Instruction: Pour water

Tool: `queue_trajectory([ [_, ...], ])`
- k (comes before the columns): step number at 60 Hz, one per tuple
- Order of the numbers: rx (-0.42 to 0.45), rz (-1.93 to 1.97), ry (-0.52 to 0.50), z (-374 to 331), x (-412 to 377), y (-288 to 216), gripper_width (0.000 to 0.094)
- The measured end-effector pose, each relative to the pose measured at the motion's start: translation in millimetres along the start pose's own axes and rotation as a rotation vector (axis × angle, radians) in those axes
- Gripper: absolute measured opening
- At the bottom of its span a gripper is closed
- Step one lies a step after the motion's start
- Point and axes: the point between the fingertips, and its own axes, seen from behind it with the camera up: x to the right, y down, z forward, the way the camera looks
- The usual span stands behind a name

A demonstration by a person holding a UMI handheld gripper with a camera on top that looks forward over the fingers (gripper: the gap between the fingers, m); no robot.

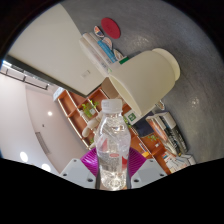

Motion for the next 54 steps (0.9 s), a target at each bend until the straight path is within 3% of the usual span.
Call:
queue_trajectory([
  [9,-0.021,-0.206,-0.002,-9.1,-18.8,23.3,0.0380],
  [18,-0.034,-0.870,0.048,-12.5,-58.7,41.3,0.0381],
  [25,0.022,-1.358,0.053,-13.6,-99.5,30.3,0.0379],
  [36,0.159,-1.879,0.193,-7.6,-127.9,-57.6,0.0386],
  [42,0.234,-2.090,0.330,-5.2,-140.7,-116.5,0.0386],
  [54,0.351,-2.179,0.521,-2.2,-134.8,-230.8,0.0386],
])
